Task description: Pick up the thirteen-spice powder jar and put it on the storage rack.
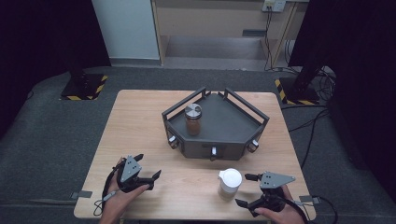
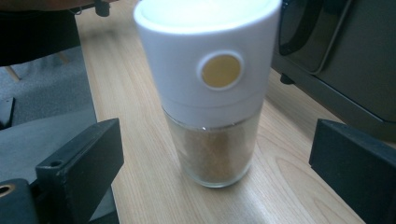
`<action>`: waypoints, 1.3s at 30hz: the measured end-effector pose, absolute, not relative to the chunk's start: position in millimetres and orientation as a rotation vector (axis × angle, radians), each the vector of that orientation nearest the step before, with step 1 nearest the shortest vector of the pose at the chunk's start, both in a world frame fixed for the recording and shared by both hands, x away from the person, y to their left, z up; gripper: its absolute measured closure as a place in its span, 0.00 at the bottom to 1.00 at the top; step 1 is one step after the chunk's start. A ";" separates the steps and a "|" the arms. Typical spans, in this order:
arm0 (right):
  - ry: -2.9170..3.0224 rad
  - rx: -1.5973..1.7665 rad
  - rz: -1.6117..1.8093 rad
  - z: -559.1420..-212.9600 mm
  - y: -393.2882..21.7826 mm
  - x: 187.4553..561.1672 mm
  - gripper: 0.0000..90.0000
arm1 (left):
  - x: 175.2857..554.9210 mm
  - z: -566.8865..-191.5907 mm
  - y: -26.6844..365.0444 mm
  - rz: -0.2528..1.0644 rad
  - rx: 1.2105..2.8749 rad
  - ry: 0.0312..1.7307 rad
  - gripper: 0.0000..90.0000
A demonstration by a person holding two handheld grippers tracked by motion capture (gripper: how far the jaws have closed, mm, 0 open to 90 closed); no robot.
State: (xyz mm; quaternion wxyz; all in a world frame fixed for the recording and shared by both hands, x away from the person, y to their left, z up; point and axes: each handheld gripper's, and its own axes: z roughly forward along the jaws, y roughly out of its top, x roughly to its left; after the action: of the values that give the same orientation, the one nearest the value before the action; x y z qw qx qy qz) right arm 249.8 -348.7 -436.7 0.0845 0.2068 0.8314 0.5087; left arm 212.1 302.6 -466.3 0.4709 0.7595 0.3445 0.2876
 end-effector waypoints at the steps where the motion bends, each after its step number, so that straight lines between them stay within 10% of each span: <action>1: 2.481 0.616 1.515 -436.0 -347.6 249.5 0.04 | 212.1 -466.3 302.7 0.704 1.860 0.845 0.08; 39: 2.416 0.609 1.586 -441.6 -324.5 246.1 0.05 | 213.3 -468.0 301.3 0.705 1.890 0.840 0.08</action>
State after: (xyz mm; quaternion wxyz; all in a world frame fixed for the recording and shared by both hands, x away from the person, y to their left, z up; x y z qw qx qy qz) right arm 246.1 -324.5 -441.6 0.0940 0.2055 0.8144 0.5345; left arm 213.3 301.3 -468.0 0.4604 0.7679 0.3411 0.2865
